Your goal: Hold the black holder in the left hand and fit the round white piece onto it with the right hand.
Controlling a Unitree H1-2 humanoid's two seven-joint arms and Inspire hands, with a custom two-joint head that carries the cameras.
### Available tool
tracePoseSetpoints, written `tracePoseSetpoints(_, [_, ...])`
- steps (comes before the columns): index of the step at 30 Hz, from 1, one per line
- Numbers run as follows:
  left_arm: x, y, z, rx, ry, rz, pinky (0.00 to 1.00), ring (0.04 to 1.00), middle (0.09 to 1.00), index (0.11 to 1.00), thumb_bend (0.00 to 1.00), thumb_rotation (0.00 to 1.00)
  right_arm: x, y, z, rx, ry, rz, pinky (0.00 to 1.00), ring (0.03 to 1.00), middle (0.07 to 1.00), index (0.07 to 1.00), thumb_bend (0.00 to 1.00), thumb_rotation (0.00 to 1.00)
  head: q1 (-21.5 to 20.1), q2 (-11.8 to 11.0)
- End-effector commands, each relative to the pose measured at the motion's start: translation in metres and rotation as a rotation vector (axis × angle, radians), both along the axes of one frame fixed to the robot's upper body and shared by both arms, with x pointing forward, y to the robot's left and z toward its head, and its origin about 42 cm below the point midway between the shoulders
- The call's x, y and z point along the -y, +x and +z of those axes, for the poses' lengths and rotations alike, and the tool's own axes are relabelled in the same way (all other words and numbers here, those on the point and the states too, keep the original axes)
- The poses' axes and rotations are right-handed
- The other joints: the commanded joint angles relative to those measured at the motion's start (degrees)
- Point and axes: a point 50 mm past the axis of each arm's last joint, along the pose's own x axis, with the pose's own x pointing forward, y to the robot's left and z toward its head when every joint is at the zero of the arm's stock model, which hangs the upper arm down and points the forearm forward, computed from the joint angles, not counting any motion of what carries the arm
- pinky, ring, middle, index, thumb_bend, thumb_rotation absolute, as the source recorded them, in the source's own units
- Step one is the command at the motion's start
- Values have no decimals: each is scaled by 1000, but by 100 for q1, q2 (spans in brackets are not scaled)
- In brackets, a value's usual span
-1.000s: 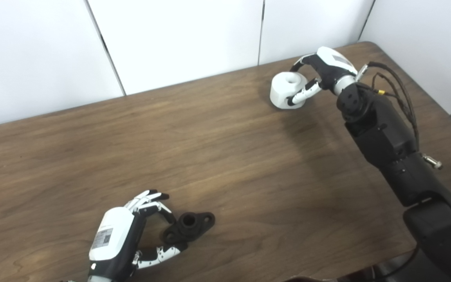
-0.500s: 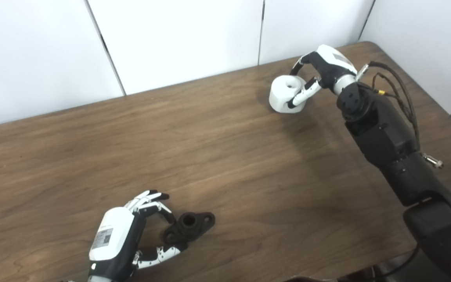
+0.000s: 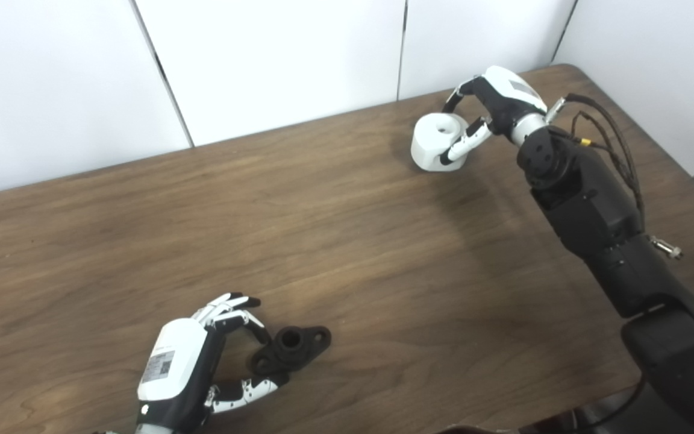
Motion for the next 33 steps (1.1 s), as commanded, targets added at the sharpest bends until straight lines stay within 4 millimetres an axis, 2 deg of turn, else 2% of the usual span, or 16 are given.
tracePoseSetpoints(1, [1, -3, -12, -72, 27, 9, 817, 870, 796, 488, 519, 54, -2, 1, 37, 124, -58, 44, 925, 965, 822, 486, 522, 133, 7, 1])
tracePoseSetpoints(12, [11, -3, -14, -73, 25, 5, 825, 871, 799, 488, 518, 55, -50, -28, 50, 182, -81, 212, 996, 941, 806, 486, 522, 133, 357, 51])
tracePoseSetpoints(17, [17, -5, -12, -71, 22, 8, 816, 867, 795, 488, 519, 54, -69, -41, 51, 197, -60, 284, 1000, 931, 800, 485, 523, 132, 606, 124])
tracePoseSetpoints(25, [24, -4, -9, -75, 28, -1, 833, 873, 795, 488, 518, 51, -103, -71, 51, 199, -49, 410, 1000, 931, 801, 483, 524, 134, 861, 231])
tracePoseSetpoints(33, [30, -5, -5, -77, 25, 4, 862, 873, 793, 488, 519, 51, -121, -99, 44, 194, 14, 490, 1000, 929, 793, 482, 525, 134, 1035, 322])
